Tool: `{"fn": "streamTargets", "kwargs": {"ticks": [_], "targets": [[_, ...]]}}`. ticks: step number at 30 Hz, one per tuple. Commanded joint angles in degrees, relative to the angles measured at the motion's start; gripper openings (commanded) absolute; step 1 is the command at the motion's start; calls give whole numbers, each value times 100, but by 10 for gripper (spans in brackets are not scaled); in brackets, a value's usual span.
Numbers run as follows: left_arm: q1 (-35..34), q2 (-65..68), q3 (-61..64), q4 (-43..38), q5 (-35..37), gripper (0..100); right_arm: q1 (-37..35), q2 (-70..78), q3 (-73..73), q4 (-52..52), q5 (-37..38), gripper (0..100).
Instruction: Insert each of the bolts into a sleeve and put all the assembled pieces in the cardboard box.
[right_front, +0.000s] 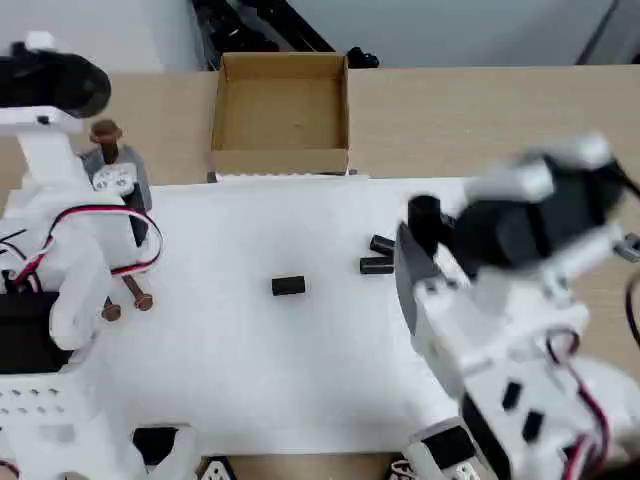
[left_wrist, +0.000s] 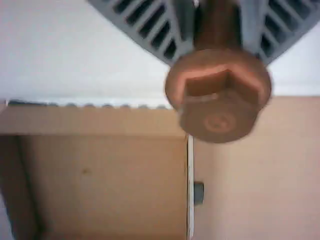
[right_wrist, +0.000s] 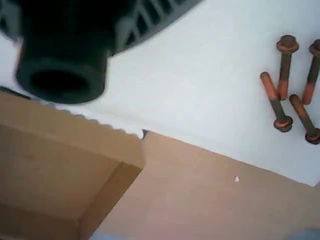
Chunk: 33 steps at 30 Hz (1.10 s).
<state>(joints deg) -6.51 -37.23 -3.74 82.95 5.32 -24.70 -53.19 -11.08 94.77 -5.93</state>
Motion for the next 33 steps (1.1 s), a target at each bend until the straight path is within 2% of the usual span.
{"fn": "streamTargets", "kwargs": {"ticks": [1,4,10,18,24,33], "targets": [[202,-149,-242,-404,18,6,-31,-629,1160,22,18,14],[624,-149,-242,-413,0,6,-40,-1279,2637,-400,0,14],[1380,-132,-242,-413,-26,6,-48,-2985,5284,-2589,-404,14],[1644,-158,-259,-809,9,6,-910,-4822,8062,-4708,-273,13],[2057,-158,-259,-1187,18,6,-1042,-5024,8527,-5710,-264,13],[3007,-158,-268,-1451,220,6,-1059,-5015,8536,-6255,0,13]]}}
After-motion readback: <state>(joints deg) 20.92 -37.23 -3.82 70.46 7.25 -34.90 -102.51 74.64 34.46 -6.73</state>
